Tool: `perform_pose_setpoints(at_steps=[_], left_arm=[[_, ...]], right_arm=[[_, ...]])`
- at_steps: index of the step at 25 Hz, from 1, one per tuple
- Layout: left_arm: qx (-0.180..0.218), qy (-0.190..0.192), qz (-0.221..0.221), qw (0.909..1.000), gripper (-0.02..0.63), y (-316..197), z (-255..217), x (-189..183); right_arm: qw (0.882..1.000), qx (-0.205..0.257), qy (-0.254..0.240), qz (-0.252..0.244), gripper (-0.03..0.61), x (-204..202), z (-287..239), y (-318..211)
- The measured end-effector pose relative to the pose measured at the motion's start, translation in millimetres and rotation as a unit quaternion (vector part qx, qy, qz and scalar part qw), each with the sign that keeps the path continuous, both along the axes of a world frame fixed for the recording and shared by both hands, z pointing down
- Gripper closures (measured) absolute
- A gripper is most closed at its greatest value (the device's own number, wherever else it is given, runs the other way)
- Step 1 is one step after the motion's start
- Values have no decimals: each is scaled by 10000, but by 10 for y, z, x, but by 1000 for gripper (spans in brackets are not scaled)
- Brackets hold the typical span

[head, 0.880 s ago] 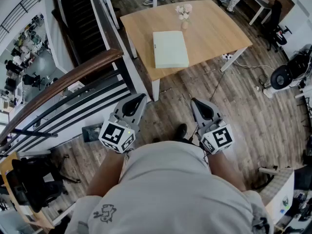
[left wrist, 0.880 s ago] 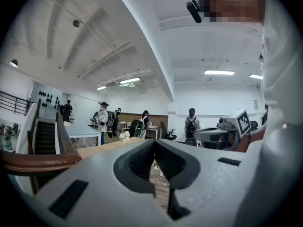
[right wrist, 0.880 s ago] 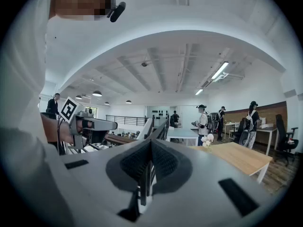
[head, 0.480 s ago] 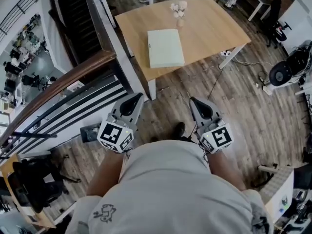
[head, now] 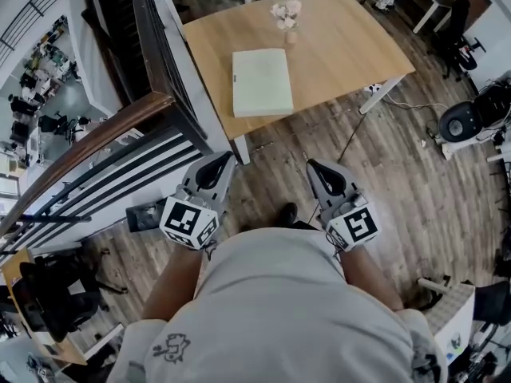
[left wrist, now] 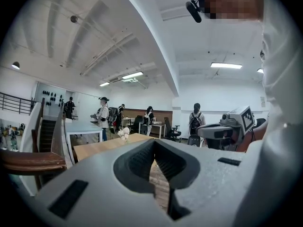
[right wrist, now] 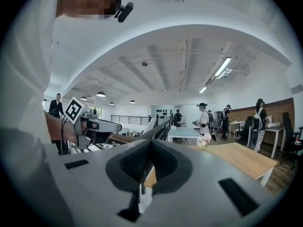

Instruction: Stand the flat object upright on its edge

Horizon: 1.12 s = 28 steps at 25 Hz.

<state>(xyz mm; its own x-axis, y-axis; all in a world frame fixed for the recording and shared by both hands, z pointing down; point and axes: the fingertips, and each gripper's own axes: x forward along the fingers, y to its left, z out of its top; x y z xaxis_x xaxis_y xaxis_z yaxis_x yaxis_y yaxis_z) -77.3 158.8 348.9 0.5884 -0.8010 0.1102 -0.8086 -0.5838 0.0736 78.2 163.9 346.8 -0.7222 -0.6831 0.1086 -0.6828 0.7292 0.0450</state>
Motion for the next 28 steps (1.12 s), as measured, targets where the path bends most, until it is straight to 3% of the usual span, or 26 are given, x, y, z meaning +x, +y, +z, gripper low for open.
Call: perform_pose_setpoints(at_steps=[12, 20, 28], left_arm=[[-220, -133, -142, 9996, 607, -605, 228, 758], [-345, -122, -7, 9993, 607, -850, 260, 1134], [-345, -97, 170, 9992, 607, -1163, 310, 1253]], right_arm=[[9997, -145, -162, -111, 572, 837, 105, -706], [9991, -223, -236, -260, 572, 1068, 73, -888], [9990, -377, -175, -157, 572, 1213, 164, -1126]])
